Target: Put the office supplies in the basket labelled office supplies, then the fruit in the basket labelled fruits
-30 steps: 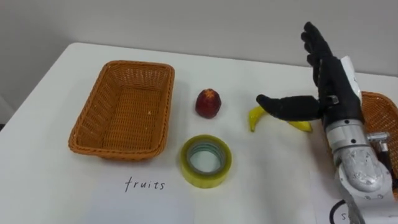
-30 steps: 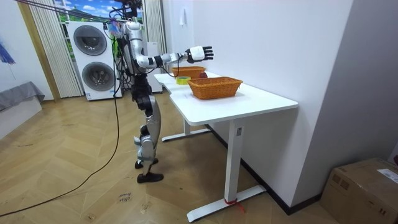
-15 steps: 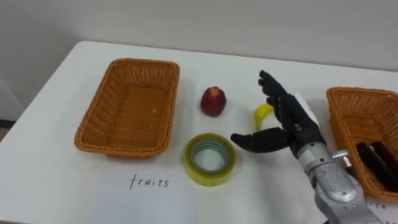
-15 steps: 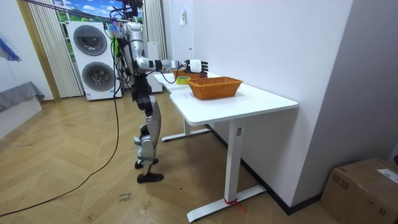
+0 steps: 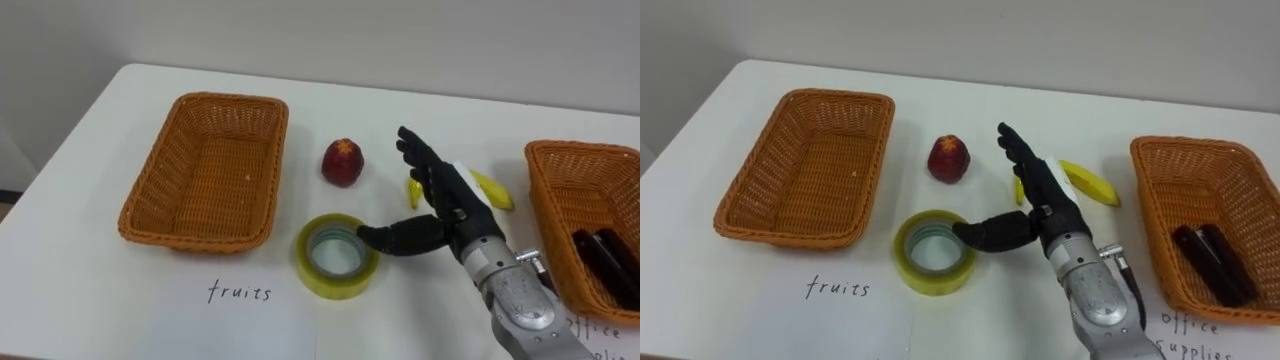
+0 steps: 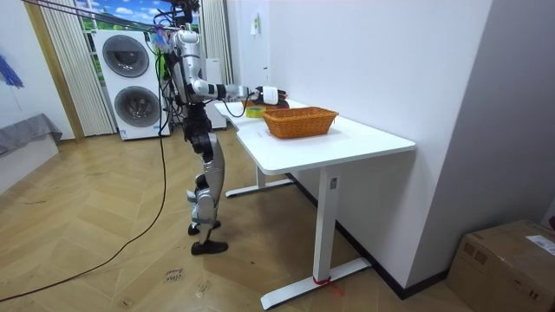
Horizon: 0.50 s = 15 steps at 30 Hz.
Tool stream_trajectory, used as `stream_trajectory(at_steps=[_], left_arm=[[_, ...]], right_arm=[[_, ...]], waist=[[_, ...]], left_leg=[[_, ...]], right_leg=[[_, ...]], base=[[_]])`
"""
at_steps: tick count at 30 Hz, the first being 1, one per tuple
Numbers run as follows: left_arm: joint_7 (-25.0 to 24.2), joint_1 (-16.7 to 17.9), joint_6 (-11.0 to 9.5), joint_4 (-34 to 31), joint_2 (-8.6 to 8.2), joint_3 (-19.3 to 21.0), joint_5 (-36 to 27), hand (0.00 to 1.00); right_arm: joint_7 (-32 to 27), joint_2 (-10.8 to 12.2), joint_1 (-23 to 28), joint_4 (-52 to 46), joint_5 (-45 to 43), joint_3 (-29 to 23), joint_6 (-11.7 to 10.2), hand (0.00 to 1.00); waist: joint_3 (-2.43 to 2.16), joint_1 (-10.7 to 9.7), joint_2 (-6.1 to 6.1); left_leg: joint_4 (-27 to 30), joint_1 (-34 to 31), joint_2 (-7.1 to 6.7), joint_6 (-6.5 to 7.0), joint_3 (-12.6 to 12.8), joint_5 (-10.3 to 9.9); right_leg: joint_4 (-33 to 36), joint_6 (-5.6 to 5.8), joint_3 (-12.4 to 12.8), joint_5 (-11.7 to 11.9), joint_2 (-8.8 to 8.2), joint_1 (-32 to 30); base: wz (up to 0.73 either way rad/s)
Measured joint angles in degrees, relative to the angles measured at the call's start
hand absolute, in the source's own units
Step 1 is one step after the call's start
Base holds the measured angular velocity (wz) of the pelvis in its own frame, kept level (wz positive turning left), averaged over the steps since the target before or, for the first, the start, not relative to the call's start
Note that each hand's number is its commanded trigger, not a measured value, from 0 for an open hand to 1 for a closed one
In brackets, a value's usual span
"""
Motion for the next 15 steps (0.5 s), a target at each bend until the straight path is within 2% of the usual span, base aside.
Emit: stream_trajectory(at_steps=[4,15], left_arm=[[0.0,-0.1,0.0,0.8,-0.57,0.0,0.0,0.00],[-0.2,-0.6,-0.1,1.7,-0.48,0.1,0.0,0.00]], right_arm=[[0.0,0.0,0.0,1.7,0.0,0.2,0.0,0.00],[-0.5,0.2,0.0,1.7,0.0,0.1,0.0,0.00]], waist=[[0.06,0.1,-0.30],[0.19,0.1,-0.48]], left_leg=[[0.0,0.0,-0.05,0.01,-0.1,0.0],[0.0,0.0,-0.16,0.05,-0.8,0.0]], right_leg=[[0.0,0.00,0.0,0.0,-0.04,0.1],[0.0,0.00,-0.1,0.0,-0.12,0.3]], base=[[0.00],[0.02]])
